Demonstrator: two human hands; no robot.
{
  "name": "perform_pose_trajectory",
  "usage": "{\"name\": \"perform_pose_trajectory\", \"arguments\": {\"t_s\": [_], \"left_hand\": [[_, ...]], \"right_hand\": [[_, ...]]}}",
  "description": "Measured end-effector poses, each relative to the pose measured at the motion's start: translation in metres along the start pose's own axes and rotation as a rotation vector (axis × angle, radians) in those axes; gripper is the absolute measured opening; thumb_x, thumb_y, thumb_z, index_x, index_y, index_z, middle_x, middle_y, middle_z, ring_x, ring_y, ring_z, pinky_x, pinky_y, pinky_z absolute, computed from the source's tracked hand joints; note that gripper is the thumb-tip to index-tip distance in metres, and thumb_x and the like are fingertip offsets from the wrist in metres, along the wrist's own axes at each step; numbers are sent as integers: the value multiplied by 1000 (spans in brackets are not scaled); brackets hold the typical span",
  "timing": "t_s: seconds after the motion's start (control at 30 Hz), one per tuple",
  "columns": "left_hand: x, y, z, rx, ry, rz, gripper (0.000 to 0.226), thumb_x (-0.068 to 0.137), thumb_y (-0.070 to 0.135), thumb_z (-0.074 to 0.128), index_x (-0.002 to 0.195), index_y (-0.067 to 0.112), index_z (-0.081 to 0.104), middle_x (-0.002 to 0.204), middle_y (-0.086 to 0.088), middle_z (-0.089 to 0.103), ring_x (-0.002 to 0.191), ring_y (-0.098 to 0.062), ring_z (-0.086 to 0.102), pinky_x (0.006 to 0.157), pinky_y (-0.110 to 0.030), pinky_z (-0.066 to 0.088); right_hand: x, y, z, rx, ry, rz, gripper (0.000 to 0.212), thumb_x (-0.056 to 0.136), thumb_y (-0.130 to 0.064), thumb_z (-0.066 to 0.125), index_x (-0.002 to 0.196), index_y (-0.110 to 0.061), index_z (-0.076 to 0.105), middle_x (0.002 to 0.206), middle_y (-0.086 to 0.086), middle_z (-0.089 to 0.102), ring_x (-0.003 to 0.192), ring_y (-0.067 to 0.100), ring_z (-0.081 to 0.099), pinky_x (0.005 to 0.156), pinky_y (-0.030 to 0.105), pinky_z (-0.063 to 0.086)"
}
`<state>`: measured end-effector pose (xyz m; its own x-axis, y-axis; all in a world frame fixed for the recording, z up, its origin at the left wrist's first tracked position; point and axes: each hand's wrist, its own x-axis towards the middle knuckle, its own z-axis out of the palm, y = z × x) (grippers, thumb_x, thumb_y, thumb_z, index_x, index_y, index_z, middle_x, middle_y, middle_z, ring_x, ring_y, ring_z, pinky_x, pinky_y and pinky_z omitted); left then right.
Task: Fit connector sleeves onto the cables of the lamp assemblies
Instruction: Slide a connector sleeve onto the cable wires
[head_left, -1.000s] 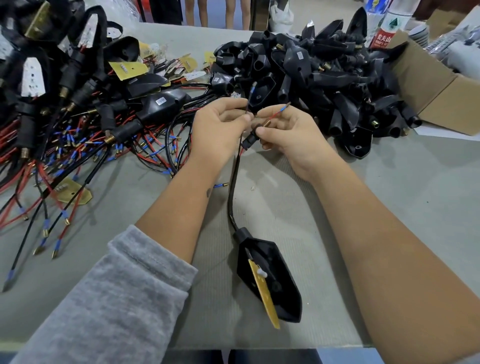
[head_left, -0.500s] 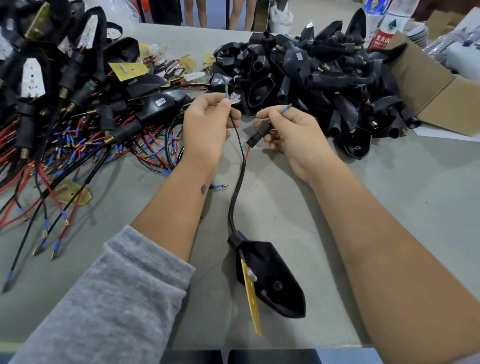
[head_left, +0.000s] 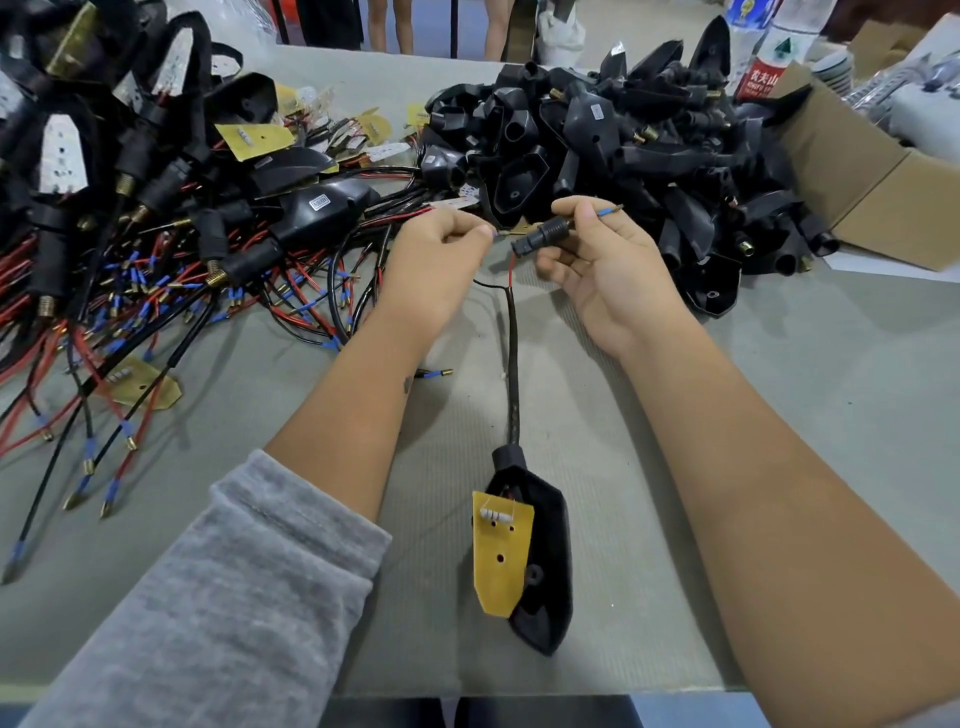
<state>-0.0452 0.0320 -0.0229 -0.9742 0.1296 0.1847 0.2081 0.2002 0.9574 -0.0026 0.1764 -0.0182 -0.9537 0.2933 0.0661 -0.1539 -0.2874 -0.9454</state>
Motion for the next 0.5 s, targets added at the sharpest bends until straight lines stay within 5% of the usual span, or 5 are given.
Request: {"name": "perform_pose_trajectory", "arguments": {"t_s": [0.23,0.5], "left_hand": [[0,-4,0,71,-10,47,20,92,20,59,77,32,64,65,13,57,51,9,46,55,-4,38],[-3,-4,0,56,-61,107,21,95,18,59,81,33,63,73,11,65,68,2,58,68,-9,46]], "right_hand": [[2,-3,-2,103,47,35,26,106,-15,36,96,-10,60,96,15,62,77,17,59,68,21,55],[2,-3,-2,128,27,45,27,106,-15,37,97,-8,61,92,13,64,75,16,60,68,22,54]]}}
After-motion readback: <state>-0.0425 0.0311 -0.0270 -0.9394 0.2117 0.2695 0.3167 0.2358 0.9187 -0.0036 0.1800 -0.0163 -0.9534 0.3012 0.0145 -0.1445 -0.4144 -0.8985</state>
